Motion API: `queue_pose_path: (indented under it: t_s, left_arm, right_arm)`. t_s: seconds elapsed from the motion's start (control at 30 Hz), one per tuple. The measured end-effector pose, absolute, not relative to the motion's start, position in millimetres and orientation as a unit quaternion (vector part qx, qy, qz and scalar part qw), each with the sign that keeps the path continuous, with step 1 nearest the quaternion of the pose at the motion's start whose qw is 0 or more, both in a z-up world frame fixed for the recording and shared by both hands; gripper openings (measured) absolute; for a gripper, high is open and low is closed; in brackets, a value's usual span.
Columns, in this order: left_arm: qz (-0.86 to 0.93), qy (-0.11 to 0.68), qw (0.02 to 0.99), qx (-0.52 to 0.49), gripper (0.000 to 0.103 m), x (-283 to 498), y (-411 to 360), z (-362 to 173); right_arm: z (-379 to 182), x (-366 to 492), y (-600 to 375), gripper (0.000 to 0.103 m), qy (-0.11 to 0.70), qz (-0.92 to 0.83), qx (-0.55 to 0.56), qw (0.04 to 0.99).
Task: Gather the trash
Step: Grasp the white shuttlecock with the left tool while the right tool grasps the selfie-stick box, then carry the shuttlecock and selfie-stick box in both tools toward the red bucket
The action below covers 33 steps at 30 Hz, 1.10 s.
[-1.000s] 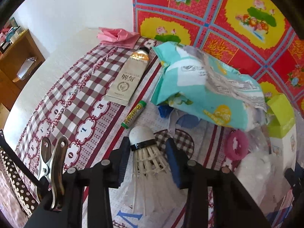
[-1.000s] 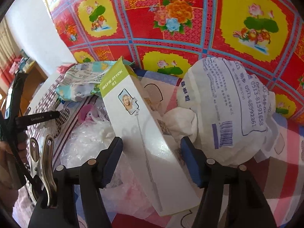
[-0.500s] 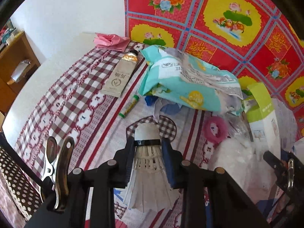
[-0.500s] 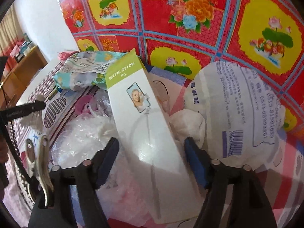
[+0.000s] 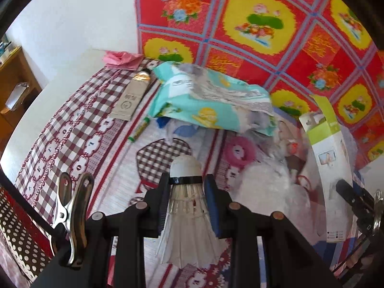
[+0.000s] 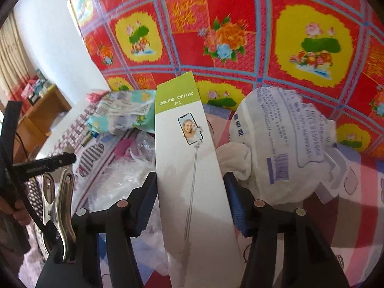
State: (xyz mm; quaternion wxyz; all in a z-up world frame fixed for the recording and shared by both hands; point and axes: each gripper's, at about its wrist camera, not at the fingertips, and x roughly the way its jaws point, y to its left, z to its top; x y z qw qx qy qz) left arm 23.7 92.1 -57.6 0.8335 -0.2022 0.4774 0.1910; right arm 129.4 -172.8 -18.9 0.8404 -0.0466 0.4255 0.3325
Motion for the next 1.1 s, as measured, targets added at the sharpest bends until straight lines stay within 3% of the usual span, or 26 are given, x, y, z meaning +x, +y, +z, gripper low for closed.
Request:
queue_pose_path:
  t_s: [1.1]
  left_arm:
    - [0.125,0.445,0.878,-0.127,0.03,5,-96,14]
  right_arm:
    - [14,36,-348,0.056,0.393,0.296,0.074,0.867]
